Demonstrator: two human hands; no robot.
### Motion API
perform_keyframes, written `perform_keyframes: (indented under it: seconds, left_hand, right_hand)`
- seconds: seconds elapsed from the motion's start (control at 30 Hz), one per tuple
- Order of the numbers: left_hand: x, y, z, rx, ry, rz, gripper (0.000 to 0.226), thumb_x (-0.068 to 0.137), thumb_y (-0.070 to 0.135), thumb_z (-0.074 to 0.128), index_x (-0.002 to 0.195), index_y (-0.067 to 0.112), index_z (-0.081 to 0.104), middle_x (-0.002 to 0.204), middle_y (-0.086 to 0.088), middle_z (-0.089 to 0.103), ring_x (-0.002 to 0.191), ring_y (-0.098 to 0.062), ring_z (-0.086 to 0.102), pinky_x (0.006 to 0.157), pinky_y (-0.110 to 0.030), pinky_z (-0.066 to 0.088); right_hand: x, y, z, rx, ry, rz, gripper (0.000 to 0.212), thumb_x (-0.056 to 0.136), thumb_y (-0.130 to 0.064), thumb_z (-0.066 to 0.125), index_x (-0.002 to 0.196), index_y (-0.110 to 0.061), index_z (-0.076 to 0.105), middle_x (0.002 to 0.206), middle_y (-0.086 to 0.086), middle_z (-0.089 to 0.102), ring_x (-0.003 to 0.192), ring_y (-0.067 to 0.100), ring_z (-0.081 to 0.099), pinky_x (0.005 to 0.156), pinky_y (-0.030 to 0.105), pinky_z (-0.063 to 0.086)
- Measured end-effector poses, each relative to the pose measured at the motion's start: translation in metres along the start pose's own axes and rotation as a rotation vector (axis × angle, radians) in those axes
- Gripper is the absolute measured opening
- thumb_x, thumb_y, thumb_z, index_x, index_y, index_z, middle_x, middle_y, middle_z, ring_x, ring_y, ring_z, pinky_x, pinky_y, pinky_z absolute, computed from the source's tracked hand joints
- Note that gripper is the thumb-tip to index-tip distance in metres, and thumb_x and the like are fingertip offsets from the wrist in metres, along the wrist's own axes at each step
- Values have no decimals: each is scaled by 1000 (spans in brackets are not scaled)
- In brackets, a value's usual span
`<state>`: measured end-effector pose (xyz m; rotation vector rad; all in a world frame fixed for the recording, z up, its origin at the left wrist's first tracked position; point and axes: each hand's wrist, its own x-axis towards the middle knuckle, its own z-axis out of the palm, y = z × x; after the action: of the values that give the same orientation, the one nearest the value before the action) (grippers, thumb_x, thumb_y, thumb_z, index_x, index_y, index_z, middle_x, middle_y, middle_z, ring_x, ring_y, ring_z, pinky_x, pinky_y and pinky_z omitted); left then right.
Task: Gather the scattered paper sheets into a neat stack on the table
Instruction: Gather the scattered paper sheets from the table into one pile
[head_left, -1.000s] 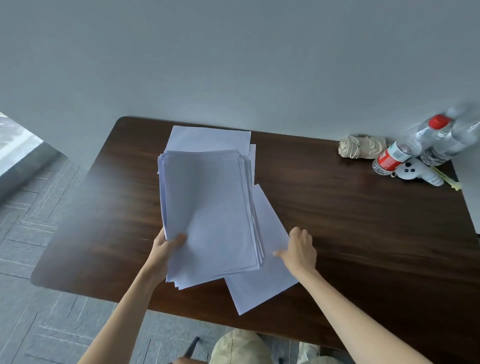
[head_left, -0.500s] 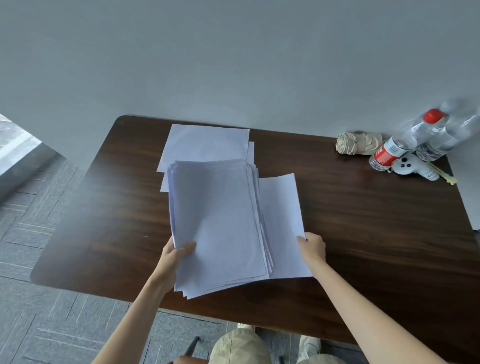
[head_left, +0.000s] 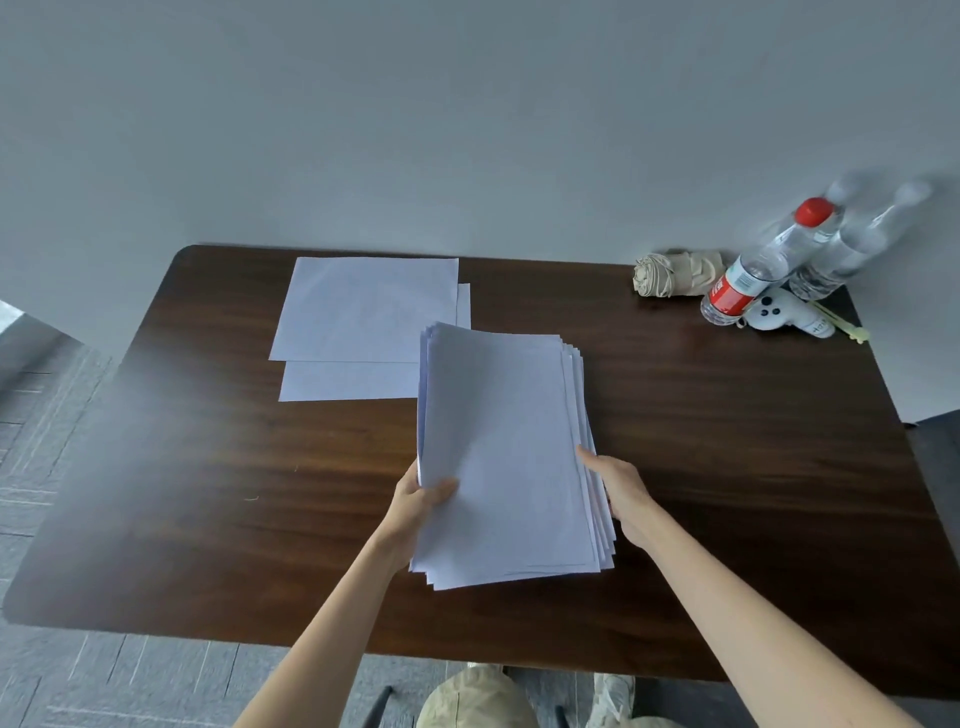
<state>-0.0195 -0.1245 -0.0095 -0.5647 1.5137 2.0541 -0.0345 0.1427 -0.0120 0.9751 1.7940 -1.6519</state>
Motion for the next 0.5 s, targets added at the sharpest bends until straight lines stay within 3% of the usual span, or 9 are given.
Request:
perform_keyframes:
  seconds: [0.1, 0.17, 0.27, 0.4, 0.5]
  left_hand:
    - [6, -3, 3, -3, -14, -22, 49, 73, 12, 71, 121, 15, 58, 104, -11, 70, 85, -25, 72, 69, -37, 58]
    - [8, -6, 3, 8, -31, -29, 53, 75, 13, 71, 125, 15, 56, 110, -14, 69, 91, -28, 71, 74, -40, 58]
    - [12, -7, 0, 58, -53, -34, 56, 77, 15, 71, 130, 18, 53, 119, -15, 67, 102, -32, 68, 80, -43, 57]
    - [18, 6, -1, 173, -19, -28, 42, 87, 13, 72, 125, 12, 55, 116, -13, 70, 101, -29, 70, 79, -38, 59]
    - [31, 25, -3, 306, 82, 12, 29, 91, 15, 67, 118, 6, 60, 111, -11, 71, 97, -26, 71, 80, -37, 60]
  right_hand:
    - [-3, 0, -1, 72, -48, 21, 64, 84, -35, 71, 138, -13, 45, 145, 4, 44, 135, 24, 38, 111, 39, 27]
    - [-4, -1, -1, 96, -103, 33, 41, 84, -24, 73, 121, -19, 56, 128, 1, 58, 119, 21, 52, 95, 30, 41]
    - [-6, 1, 0, 73, -149, 0, 28, 88, -9, 67, 110, -21, 55, 100, -7, 63, 90, 5, 58, 73, 18, 42]
    - [-3, 0, 5, 111, -80, -59, 32, 90, -1, 62, 118, -16, 59, 110, 5, 69, 97, 19, 66, 76, 30, 53]
    - [0, -6, 4, 150, -45, -66, 34, 89, -2, 63, 122, -12, 60, 110, 9, 69, 101, 28, 66, 88, 43, 54]
